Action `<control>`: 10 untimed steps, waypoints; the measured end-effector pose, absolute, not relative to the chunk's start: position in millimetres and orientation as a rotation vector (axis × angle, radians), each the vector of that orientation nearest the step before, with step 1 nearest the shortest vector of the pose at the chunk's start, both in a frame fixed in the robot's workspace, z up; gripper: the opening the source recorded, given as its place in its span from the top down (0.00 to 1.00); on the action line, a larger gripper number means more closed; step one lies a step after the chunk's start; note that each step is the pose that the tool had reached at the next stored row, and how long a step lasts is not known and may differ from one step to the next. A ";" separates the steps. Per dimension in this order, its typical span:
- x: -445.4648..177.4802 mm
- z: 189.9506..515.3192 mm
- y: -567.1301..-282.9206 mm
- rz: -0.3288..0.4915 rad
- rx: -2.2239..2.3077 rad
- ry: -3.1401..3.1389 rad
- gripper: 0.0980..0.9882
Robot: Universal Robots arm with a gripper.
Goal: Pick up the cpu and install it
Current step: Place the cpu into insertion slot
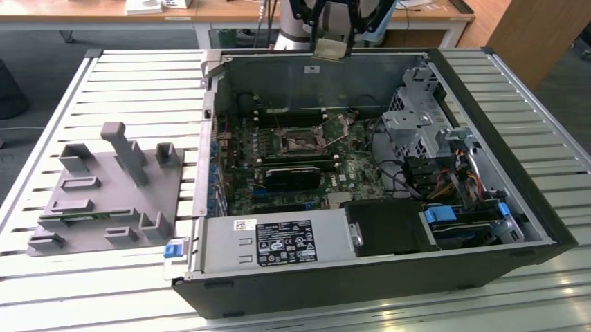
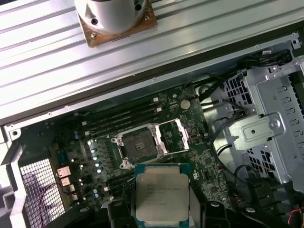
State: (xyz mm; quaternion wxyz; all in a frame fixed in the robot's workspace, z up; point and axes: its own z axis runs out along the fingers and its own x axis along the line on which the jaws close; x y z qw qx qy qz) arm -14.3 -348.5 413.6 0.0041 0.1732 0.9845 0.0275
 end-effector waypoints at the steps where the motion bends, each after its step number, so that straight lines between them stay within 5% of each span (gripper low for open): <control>1: -14.3 413.5 -348.5 0.086 0.557 3.082 0.50; 10: -14.3 413.1 -348.5 0.085 0.688 3.053 0.50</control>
